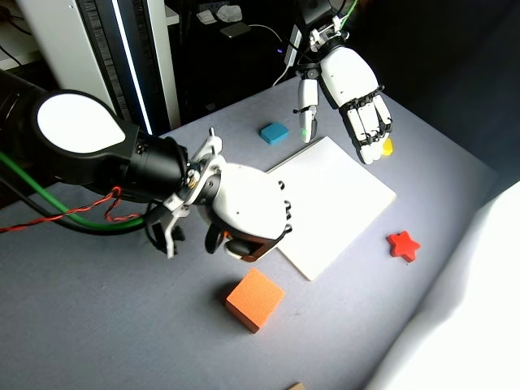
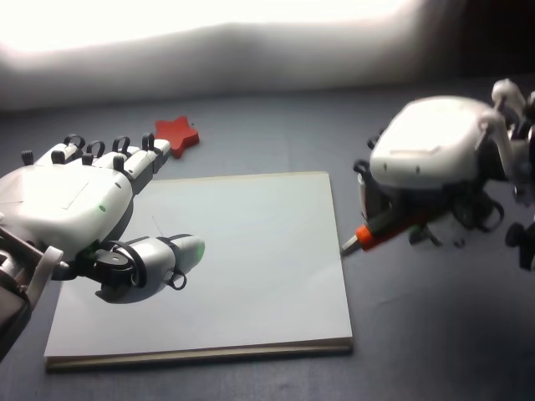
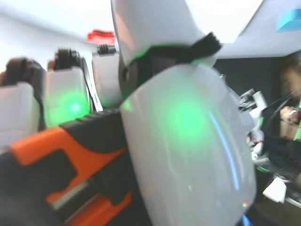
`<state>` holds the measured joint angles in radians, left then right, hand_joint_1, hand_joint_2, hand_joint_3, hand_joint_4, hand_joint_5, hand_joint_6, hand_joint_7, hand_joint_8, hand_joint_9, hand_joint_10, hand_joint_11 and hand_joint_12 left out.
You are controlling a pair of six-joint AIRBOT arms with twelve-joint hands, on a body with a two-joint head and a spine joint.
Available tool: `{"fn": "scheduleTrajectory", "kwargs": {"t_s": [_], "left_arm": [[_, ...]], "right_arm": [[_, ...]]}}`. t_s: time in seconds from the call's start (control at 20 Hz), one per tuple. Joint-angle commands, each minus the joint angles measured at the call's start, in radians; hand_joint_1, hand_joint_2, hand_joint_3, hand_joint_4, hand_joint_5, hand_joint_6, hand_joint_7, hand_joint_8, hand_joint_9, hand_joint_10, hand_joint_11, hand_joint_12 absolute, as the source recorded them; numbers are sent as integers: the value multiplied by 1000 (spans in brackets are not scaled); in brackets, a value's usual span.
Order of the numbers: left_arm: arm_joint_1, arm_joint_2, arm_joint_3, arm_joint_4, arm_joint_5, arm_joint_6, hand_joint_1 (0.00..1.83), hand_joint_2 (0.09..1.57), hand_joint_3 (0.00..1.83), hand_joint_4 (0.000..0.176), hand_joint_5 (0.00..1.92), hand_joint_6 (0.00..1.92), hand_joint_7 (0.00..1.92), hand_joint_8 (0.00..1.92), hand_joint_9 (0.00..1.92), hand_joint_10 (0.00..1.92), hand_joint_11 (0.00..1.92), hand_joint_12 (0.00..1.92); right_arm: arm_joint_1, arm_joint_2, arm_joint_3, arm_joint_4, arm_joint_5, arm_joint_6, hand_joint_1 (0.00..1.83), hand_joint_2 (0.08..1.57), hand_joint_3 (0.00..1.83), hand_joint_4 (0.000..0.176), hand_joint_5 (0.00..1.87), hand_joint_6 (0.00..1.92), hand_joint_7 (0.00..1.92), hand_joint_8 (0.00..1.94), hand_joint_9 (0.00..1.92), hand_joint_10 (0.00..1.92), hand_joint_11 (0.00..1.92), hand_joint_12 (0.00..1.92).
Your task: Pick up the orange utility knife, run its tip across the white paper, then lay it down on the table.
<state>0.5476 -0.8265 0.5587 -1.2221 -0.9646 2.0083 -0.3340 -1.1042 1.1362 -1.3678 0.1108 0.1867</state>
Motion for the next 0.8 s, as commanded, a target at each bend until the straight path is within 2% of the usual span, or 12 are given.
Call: {"fn": "scheduleTrajectory", "kwargs": {"t_s": [0.0, 0.3, 0.35, 0.4, 0.45, 0.5, 0.55, 0.6, 0.65, 0.7, 0.75], "left_arm": [[-5, 4, -1, 65, -71, 0, 197, 1240, 2, 62, 8, 0, 130, 1, 232, 1, 0, 904], [-2, 4, -1, 65, -71, 0, 190, 1236, 0, 61, 25, 5, 141, 5, 241, 6, 0, 915], [-1, 4, -1, 65, -71, 0, 168, 1241, 2, 60, 13, 1, 134, 1, 236, 4, 0, 911], [-1, 4, -1, 65, -71, 0, 164, 1241, 2, 60, 19, 4, 138, 3, 236, 3, 0, 910], [0, 4, -1, 65, -71, 0, 173, 1240, 1, 60, 25, 6, 134, 1, 229, 0, 0, 908], [0, 4, -1, 65, -71, 0, 186, 1239, 0, 58, 24, 5, 139, 3, 232, 2, 0, 903], [0, 4, -1, 65, -71, 0, 188, 1242, 1, 64, 4, 0, 112, 0, 214, 0, 0, 883], [0, 4, -1, 65, -71, 0, 173, 1243, 1, 65, 0, 0, 106, 0, 218, 3, 0, 886], [0, 4, -1, 65, -71, 0, 171, 1242, 1, 62, 1, 0, 126, 5, 236, 9, 0, 917], [0, 4, -1, 65, -71, -1, 174, 1243, 1, 65, 0, 0, 124, 3, 243, 11, 0, 925], [0, 4, -1, 65, -71, -1, 171, 1243, 1, 63, 2, 1, 118, 1, 235, 8, 0, 927]], "right_arm": [[-2, 3, 3, 15, 11, 0, 1520, 1227, 1, 176, 1191, 1921, 1411, 1941, 1562, 1921, 1624, 1921], [-58, -14, 46, 17, -19, -8, 1494, 1242, 8, 173, 1090, 1921, 1306, 1941, 1455, 1921, 1516, 1921], [-59, -13, 46, 17, -20, -8, 1474, 1251, 9, 63, 1023, 1921, 1249, 1941, 1400, 1921, 1452, 1921], [-61, -10, 46, 17, -20, -13, 1125, 1284, 96, 0, 677, 1715, 1139, 1941, 1281, 1921, 1314, 1921], [-63, -7, 46, 17, -18, -22, 1079, 1092, 447, 0, 680, 1635, 1096, 1941, 1223, 1921, 1203, 1921], [-67, -1, 46, 17, -10, -33, 1157, 892, 879, 0, 672, 1655, 884, 1877, 1068, 1921, 1005, 1921], [-71, 4, 46, 17, -5, -41, 1155, 913, 816, 0, 669, 1598, 795, 1794, 889, 1921, 790, 1921], [-75, 8, 46, 17, 1, -44, 1149, 978, 669, 0, 664, 1535, 751, 1739, 791, 1921, 690, 1921], [-80, 14, 46, 17, 10, -51, 1137, 1092, 439, 0, 632, 1496, 726, 1679, 702, 1921, 604, 1921], [-82, 22, 45, 17, 20, -57, 1099, 1236, 206, 0, 558, 1558, 671, 1680, 580, 1921, 494, 1921], [-85, 29, 42, 17, 26, -60, 1068, 1325, 83, 0, 499, 1635, 626, 1705, 499, 1921, 442, 1921]]}}
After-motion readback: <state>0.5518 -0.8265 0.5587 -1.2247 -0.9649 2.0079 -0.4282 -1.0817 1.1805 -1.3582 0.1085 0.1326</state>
